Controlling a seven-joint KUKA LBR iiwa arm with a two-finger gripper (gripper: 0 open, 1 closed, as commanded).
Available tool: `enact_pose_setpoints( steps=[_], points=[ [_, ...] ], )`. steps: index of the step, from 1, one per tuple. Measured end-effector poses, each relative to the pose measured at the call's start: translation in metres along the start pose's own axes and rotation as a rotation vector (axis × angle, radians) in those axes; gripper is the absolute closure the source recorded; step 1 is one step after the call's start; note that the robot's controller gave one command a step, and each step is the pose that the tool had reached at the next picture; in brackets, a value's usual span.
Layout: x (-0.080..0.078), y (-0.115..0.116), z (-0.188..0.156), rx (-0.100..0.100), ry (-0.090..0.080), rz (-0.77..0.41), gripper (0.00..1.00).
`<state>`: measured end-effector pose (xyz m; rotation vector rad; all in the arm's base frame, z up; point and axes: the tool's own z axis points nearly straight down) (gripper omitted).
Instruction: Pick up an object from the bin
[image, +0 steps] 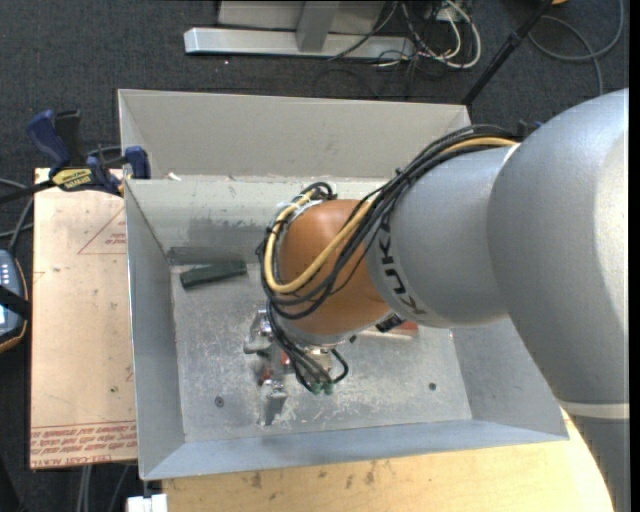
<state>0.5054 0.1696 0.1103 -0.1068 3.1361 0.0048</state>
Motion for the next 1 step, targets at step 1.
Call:
enact_pose_setpoints(
  steps=[1],
  points=[
    [-0.0077, -0.0252, 0.0210, -0.002, 0.000, 0.072, 0.00]
  ],
)
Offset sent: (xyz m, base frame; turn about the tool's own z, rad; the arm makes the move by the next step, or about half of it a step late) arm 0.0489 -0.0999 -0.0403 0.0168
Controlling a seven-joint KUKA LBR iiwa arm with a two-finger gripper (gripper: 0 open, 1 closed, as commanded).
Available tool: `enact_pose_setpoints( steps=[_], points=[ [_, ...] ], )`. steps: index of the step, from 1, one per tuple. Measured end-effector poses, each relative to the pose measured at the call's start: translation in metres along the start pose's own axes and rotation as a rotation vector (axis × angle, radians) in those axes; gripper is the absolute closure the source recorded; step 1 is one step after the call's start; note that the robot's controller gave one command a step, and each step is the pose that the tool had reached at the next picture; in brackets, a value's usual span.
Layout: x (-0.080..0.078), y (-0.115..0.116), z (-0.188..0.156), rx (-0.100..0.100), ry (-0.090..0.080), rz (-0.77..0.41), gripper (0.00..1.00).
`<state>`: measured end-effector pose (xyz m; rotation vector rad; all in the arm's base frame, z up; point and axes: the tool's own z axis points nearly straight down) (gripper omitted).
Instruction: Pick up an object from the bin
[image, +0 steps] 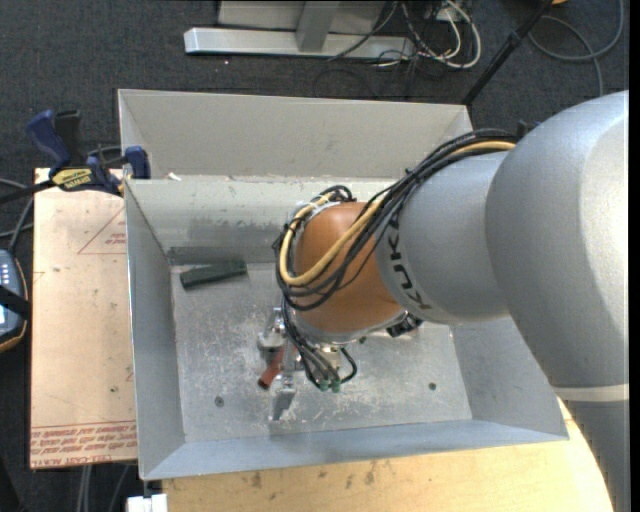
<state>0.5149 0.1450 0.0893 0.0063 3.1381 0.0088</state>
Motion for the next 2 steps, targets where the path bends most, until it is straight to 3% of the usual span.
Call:
enact_pose_setpoints(
  steps=[1, 2],
  points=[
    [-0.0513, -0.0662, 0.0052, -0.011, -0.037, -0.057, 1.00],
    [-0.0513, -0.0662, 0.0052, -0.011, -0.037, -0.056, 1.00]
  ],
)
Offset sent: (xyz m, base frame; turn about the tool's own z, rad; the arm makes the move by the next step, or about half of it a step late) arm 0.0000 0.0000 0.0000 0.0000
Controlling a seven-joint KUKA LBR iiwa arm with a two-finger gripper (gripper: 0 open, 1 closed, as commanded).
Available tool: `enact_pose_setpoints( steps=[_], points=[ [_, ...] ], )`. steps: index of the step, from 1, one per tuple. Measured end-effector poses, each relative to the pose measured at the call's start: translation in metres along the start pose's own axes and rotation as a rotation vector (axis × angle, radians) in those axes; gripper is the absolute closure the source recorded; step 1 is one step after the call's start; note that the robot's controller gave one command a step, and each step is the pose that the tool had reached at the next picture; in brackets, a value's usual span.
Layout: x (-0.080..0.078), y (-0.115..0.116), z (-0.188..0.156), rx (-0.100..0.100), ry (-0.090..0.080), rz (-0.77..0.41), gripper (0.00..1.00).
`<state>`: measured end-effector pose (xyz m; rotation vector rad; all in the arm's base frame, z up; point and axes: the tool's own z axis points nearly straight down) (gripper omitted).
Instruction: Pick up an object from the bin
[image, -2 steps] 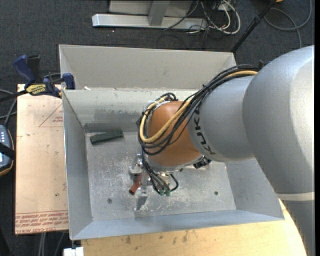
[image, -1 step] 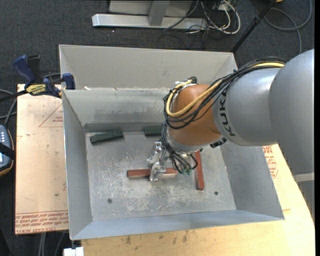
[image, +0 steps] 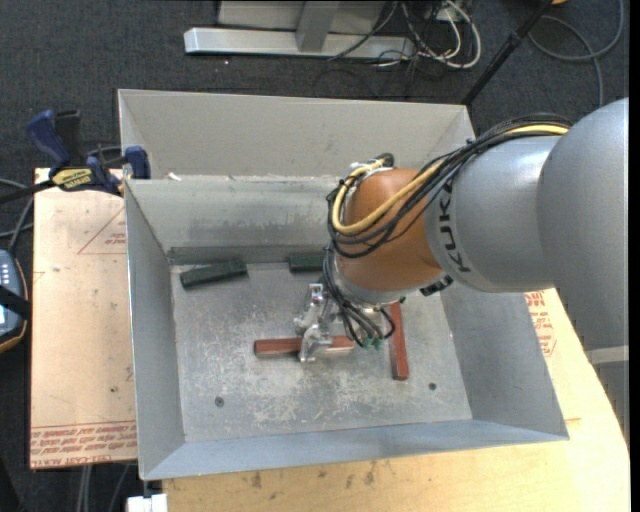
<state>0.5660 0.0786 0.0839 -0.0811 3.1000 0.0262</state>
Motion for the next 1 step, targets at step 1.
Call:
enact_pose_setpoints(
  steps=[1],
  points=[
    [0.0302, -0.0135, -0.1502, 0.013, 0.035, -0.076, 1.00]
  ],
)
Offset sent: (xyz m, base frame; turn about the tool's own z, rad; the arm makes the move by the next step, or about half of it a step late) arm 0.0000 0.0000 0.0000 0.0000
